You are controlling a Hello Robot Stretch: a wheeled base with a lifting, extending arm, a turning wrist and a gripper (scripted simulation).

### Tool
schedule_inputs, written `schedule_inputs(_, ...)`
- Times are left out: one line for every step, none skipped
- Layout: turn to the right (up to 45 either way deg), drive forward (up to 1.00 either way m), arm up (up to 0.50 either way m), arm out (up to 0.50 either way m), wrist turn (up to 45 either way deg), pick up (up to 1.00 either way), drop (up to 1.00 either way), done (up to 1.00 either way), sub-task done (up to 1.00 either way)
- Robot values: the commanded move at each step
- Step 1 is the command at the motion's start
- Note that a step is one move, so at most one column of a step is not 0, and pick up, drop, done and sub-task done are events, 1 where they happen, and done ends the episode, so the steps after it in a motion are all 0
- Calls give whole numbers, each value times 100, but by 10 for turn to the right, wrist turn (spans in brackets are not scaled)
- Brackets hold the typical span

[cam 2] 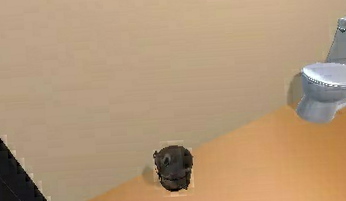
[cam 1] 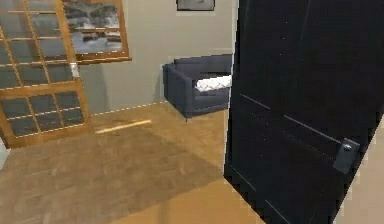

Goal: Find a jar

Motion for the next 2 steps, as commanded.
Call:
schedule_inputs(-90, 0, 0, 0, 0, 0, 0, 0, 0)
schedule_inputs(0, 15, 0, 0, 0, 0, 0, 0, 0)
